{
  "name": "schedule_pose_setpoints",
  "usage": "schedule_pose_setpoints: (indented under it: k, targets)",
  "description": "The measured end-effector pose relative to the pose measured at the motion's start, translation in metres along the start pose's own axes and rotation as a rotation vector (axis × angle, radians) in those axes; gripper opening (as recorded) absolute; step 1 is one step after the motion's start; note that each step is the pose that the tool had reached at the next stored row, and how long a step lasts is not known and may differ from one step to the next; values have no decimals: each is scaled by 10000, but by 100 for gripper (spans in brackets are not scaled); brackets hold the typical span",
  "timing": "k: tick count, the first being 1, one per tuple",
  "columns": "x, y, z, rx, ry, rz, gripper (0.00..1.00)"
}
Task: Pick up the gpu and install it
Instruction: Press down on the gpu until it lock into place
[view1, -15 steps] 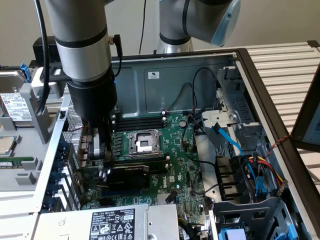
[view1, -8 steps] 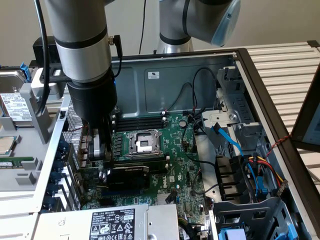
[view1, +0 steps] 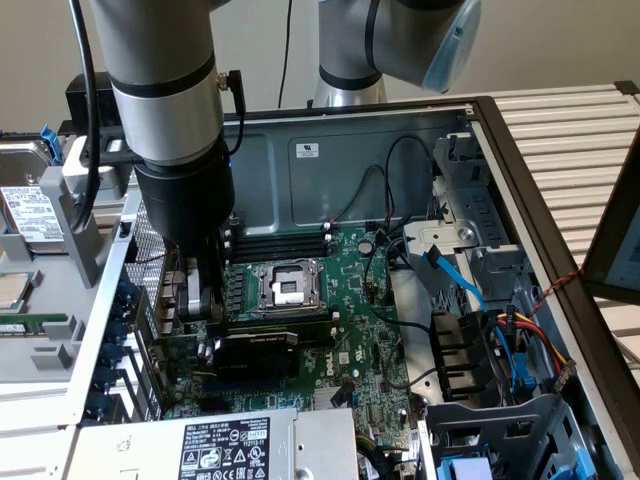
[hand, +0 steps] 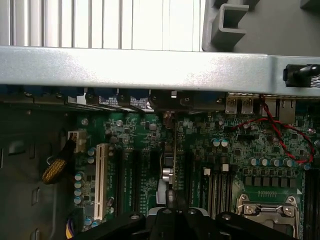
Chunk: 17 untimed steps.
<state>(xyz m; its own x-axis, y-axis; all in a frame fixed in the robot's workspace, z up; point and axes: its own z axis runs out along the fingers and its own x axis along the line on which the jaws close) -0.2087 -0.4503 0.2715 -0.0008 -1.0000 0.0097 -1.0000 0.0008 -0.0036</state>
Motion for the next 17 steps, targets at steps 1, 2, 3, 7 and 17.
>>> schedule_pose_setpoints:
  k: [1, 2, 3, 7, 17]
  targets:
    - [0, 0, 0, 0, 0, -1, 11]
    - [0, 0, 0, 0, 0, -1, 11]
    - [0, 0, 0, 0, 1, -1, 11]
    - [0, 0, 0, -1, 1, -2, 11]
    - [0, 2, 7, -1, -16, -1, 11]
